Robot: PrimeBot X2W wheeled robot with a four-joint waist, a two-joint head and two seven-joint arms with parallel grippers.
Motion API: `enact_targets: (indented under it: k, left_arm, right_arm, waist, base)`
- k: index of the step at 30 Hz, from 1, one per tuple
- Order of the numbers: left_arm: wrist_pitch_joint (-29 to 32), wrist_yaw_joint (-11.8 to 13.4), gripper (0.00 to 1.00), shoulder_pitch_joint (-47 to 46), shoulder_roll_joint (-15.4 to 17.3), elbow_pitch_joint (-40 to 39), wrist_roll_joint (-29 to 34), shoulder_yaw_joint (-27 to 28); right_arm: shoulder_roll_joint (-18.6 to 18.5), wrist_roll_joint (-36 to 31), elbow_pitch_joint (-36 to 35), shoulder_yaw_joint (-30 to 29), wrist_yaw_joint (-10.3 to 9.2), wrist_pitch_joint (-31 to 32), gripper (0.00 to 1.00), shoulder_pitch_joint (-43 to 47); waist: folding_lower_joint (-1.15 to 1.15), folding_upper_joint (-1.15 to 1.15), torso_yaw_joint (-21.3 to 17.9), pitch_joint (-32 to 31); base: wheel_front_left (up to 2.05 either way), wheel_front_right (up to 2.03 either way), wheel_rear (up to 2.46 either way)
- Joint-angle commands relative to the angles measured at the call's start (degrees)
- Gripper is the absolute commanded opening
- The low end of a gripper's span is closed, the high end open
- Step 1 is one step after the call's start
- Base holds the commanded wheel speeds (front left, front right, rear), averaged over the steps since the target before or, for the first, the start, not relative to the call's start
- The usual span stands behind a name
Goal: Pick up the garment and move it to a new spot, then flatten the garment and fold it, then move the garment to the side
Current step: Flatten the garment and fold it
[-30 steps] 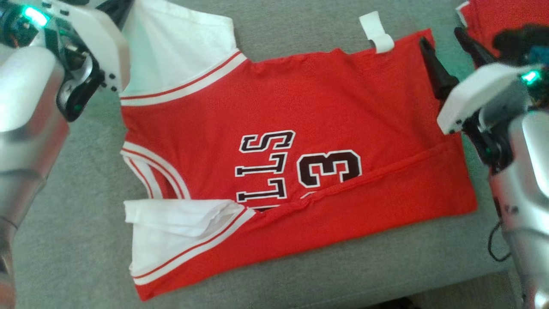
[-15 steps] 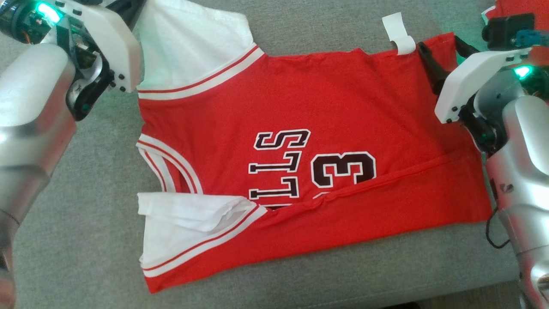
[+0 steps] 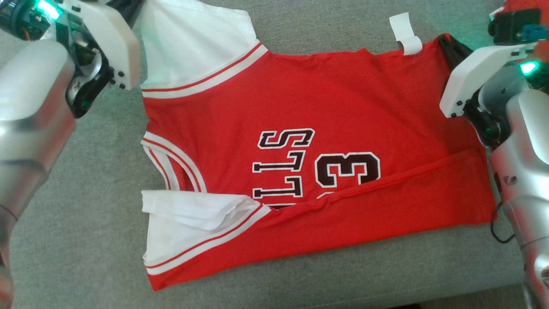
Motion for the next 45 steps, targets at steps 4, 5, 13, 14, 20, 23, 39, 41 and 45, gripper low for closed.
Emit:
enact_targets:
  k: [4, 5, 13, 14, 20, 23, 39, 41, 45]
  left_arm:
    - [-4.3, 0.1, 0.0, -4.9, 3.0, -0.6, 0.4, 0.1]
    - [-5.8, 0.1, 0.0, -5.4, 3.2, -0.6, 0.7, 0.0]
    - [-16.6, 0.1, 0.0, -8.7, 2.3, 2.0, 1.5, 1.2]
    - [-16.6, 0.1, 0.0, -8.7, 2.3, 2.0, 1.5, 1.2]
    - [-18.7, 0.1, 0.0, -5.9, 0.3, 2.2, -2.7, 1.3]
    - [-20.5, 0.1, 0.0, -2.4, 0.6, -0.2, -4.4, 0.2]
    - [-25.7, 1.7, 0.0, 19.6, 5.9, -16.0, -6.8, 0.0]
    - [-25.8, 2.6, 0.0, 22.9, 6.6, -18.9, -6.2, 0.5]
    - [-25.9, 4.7, 0.0, 29.5, 7.7, -24.8, -4.7, 3.4]
  right_arm:
    - [-1.6, 1.0, -1.3, 0.3, -0.05, -2.9, 0.0, -2.4]
    - [-1.7, 1.3, -1.3, -0.1, -0.05, -3.6, 0.0, -2.8]
    - [-3.1, 4.0, -0.4, -4.1, -0.05, -7.9, 0.0, -5.6]
    - [-3.1, 4.0, -0.4, -4.1, -0.05, -7.9, 0.0, -5.6]
    - [-4.4, 5.0, 0.1, -5.3, -0.05, -10.0, 0.0, -2.6]
    - [-4.8, 6.9, -0.5, -6.9, -0.05, -11.0, 0.0, 0.9]
    - [-5.3, 8.0, -9.6, -12.7, -0.05, -11.5, 0.0, 22.2]
    - [-4.8, 7.7, -11.2, -13.7, -0.05, -11.2, 0.0, 24.6]
    - [-3.9, 6.6, -14.5, -15.7, -0.05, -10.3, 0.0, 28.4]
  waist:
    - [0.0, 0.0, 0.0, -0.3]
    - [0.0, 0.0, -0.1, -0.4]
    - [0.0, 0.0, 0.5, -1.5]
    - [0.0, 0.0, 0.5, -1.5]
    - [0.0, 0.0, 2.7, -3.5]
    - [0.0, 0.0, 4.4, -5.2]
    - [0.0, 0.0, 9.3, -13.4]
    - [0.0, 0.0, 9.4, -14.0]
    - [0.0, 0.0, 9.3, -14.2]
  base:
    - [0.0, 0.0, 0.0]
    - [0.0, 0.0, 0.0]
    - [0.0, 0.0, 0.0]
    - [0.0, 0.0, 0.0]
    - [0.0, 0.0, 0.0]
    - [0.0, 0.0, 0.0]
    - [0.0, 0.0, 0.0]
    - [0.0, 0.0, 0.0]
    - [0.0, 0.0, 0.0]
